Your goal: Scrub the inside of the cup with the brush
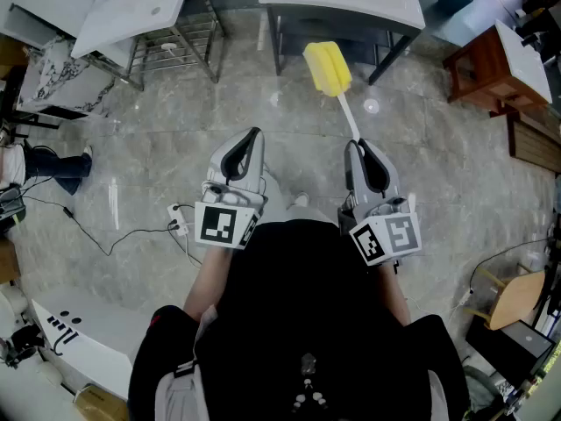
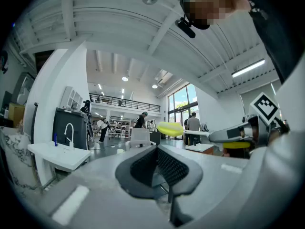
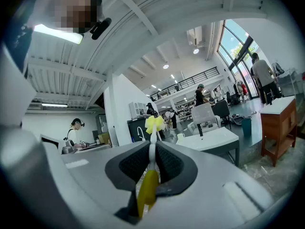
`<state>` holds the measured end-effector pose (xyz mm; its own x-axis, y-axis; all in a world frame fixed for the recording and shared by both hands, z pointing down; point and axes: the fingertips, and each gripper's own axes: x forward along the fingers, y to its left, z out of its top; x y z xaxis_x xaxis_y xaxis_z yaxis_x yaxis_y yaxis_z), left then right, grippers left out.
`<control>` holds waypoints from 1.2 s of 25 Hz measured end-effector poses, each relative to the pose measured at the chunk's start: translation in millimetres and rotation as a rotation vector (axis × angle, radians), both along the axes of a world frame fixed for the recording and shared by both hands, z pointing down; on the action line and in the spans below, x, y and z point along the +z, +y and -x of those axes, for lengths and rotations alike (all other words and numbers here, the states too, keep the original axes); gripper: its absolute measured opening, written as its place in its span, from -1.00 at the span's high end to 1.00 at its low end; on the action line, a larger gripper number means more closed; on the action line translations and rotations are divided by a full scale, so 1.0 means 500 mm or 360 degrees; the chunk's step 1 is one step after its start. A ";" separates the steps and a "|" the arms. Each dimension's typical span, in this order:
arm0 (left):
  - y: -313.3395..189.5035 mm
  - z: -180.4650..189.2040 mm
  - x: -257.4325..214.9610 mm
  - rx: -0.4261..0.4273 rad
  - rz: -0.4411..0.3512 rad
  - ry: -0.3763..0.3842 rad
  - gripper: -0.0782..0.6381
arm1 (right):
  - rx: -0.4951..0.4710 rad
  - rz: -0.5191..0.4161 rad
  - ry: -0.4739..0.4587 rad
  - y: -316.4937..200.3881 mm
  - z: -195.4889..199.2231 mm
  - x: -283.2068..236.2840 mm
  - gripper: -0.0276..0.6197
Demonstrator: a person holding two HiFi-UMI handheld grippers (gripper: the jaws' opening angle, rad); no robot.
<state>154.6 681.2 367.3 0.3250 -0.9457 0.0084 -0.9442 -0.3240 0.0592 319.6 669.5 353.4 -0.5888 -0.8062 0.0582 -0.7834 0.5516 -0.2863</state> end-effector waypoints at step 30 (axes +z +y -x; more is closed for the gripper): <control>-0.182 0.177 0.010 0.0023 -0.0012 0.0016 0.78 | 0.0004 0.0029 0.0077 -0.166 0.195 0.005 0.80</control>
